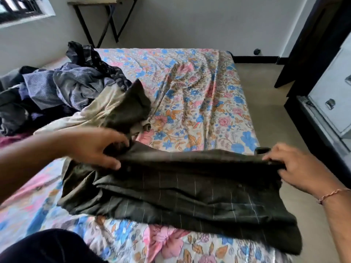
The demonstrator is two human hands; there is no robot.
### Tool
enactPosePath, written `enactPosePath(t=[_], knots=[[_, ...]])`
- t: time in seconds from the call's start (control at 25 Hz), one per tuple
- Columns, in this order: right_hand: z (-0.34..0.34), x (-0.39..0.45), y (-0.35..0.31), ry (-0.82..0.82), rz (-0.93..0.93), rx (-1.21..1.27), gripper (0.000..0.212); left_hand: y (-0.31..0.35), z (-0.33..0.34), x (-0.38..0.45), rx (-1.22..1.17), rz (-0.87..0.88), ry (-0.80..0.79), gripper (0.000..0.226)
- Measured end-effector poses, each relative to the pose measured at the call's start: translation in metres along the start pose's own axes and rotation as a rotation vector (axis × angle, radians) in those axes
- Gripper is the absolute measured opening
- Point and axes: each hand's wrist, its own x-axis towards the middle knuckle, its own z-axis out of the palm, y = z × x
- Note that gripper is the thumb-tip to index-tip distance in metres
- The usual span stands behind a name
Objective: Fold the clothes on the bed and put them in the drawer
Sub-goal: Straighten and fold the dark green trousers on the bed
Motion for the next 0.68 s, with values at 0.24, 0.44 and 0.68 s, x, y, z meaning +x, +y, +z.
enactPosePath(t=[0.24,0.44,0.68], knots=[[0.014,-0.058,-0.022,-0.329,0.007,0.172,0.033,0.046,0.107,-0.019,0.201,-0.147,0.137,0.090],[0.023,-0.013,-0.023,-0.127,-0.076,0.064,0.047,0.087,0.082,0.049,-0.064,0.121,0.541,0.048],[0.026,0.008,-0.001,-0.415,0.118,0.071,0.024,0.127,0.142,0.122,-0.175,-0.128,0.215,0.075]])
